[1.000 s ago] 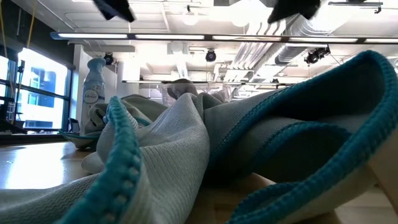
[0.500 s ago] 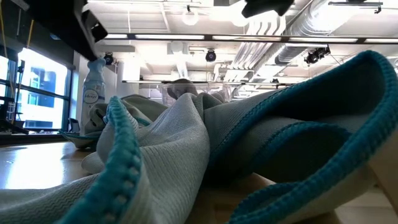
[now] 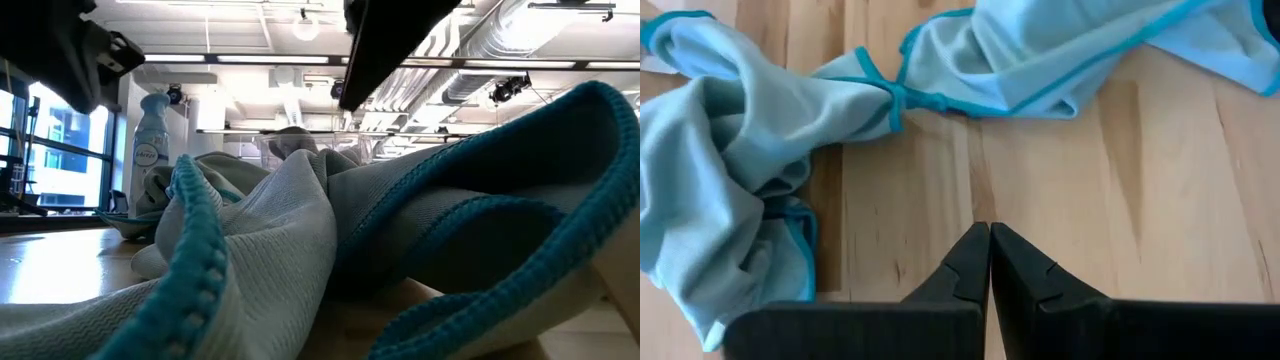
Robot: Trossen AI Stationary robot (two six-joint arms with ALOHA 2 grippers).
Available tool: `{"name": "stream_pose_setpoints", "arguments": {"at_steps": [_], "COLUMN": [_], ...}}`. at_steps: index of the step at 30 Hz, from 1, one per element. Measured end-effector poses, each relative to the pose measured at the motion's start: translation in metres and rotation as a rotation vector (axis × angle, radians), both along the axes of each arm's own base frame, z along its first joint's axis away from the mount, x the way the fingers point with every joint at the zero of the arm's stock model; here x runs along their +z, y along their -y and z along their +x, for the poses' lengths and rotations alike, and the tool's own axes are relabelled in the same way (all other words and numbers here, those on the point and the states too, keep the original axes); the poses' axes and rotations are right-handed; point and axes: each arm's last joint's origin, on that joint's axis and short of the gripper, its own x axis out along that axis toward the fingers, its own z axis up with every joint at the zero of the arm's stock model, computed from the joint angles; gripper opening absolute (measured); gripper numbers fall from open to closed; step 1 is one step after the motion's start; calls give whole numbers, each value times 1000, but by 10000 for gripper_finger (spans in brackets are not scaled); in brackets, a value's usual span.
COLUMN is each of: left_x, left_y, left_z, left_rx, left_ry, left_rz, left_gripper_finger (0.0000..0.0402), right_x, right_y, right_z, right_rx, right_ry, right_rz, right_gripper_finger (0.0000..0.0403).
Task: Sort microfiber towel by color & place in baskets
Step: Put the light blue microfiber cloth into the right transparent bin
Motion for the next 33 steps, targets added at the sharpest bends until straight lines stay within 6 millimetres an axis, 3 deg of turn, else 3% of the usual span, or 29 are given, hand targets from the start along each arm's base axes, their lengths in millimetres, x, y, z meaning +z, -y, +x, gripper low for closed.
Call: {"name": "stream_pose_setpoints", "arguments": {"at_steps": [6, 12, 15, 19, 23, 33], "left_x": [-3, 8, 13, 16, 19, 25], "left_y": [0, -3, -7, -13, -15, -12], "left_z": [-18, -35, -42, -48, -50, -46], "left_rx": [-30, -51, -57, -51, -49, -92], "left_ry": [27, 101, 152, 187, 209, 276], "left_rz": [18, -39, -39, -37, -54, -61], "left_gripper_finger": [0, 0, 0, 0, 0, 0], "right_x": [-25, -49, -57, -56, -36, 64], "right_y": [-13, -16, -17, -18, -18, -21], "right_z": [23, 30, 31, 30, 22, -33], "right_rx": [-10, -63, -122, -205, -262, -359], "right_ry": [-61, -109, -127, -138, -116, 159], "right_rz": [25, 31, 51, 119, 122, -15], "right_gripper_finger": [146, 136, 100, 16, 15, 3]}}
